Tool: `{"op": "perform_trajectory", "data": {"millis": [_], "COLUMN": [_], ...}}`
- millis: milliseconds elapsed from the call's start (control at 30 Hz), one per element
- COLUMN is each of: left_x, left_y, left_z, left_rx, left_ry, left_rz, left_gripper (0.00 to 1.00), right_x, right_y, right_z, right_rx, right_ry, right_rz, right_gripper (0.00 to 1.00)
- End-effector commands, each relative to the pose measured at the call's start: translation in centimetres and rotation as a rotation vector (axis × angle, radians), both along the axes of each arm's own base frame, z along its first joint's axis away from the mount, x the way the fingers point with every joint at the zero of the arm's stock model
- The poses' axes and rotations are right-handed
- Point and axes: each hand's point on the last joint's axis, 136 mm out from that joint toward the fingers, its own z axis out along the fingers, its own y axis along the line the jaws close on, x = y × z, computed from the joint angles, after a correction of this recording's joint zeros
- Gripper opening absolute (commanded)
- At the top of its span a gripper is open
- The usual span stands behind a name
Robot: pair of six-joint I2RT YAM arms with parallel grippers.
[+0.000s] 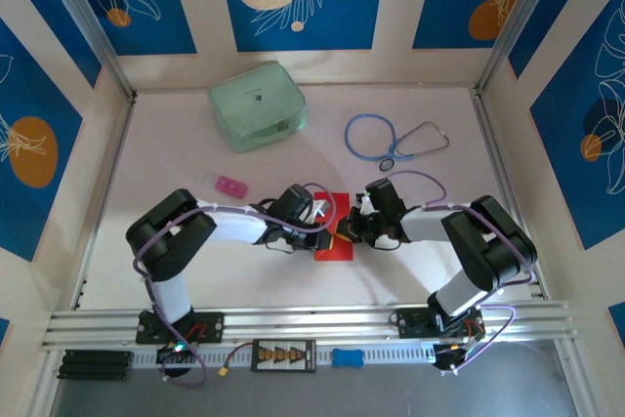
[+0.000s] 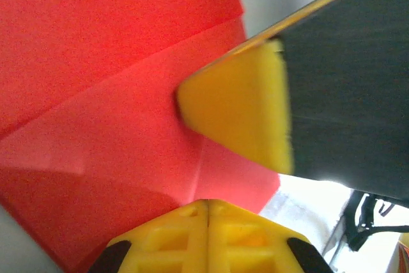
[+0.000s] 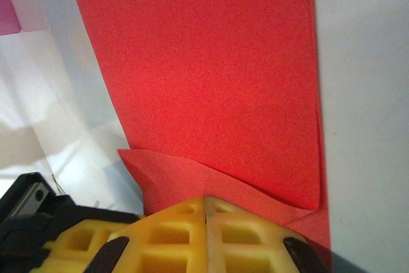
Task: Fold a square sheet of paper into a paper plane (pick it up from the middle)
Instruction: Fold the triangle a second time at the center of the table.
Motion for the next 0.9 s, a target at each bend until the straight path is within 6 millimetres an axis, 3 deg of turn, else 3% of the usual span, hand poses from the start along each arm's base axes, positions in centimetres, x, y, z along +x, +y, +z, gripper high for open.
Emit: {"op": "perform_trajectory", "data": {"millis": [0, 200, 433, 733, 867], "left_x": [-0.2, -2.1, -2.0, -1.9, -1.9], "left_y": [1.7, 3.5, 3.6, 3.4, 3.6], "left_z": [-1.8, -4.1, -4.3, -4.1, -4.2], "left_rx": [0.082, 0.106, 0.114, 0.104, 0.114], "left_ry": [0.027, 0.084, 0.08, 0.068, 0.069], "left_rz": [0.012, 0.038, 0.037, 0.037, 0.037], "left_gripper": [0.0, 0.0, 0.0, 0.0, 0.0], "right_x": [-2.2, -1.3, 0.6, -0.7, -1.6], "right_y": [-2.6, -1.9, -0.4, 1.7, -0.2], "right_z": [-3.2, -1.9, 3.0, 0.5, -2.5], "right_rx": [-0.13, -0.108, -0.042, -0.057, -0.151], "right_ry": [0.119, 0.074, -0.06, -0.011, 0.055], "right_rz": [-0.035, -0.011, -0.006, 0.037, -0.014], "right_gripper": [0.0, 0.0, 0.0, 0.0, 0.0]}}
